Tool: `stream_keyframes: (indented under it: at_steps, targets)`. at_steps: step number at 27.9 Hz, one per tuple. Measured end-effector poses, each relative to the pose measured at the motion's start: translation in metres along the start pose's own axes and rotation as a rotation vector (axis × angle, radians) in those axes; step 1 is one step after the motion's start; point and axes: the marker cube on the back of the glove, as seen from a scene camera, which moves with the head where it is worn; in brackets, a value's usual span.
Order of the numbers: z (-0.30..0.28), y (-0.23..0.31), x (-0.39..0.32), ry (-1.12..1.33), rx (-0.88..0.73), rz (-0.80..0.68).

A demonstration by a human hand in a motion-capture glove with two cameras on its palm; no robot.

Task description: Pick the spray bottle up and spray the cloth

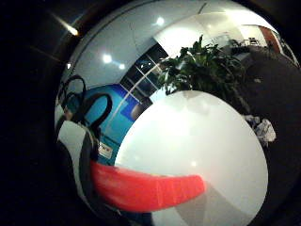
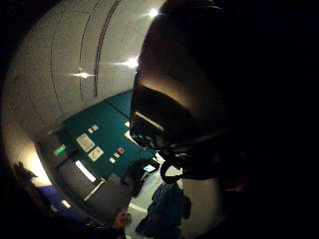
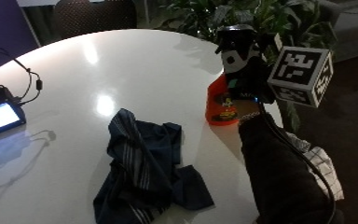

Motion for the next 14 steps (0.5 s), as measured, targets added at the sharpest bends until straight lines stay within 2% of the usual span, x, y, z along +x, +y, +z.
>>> stream_keyframes:
  at_steps: [7, 14]
  targets:
    - [0.002, -0.005, -0.007, 0.027, -0.034, -0.082]
    - [0.002, -0.021, -0.046, 0.135, -0.112, -0.319]
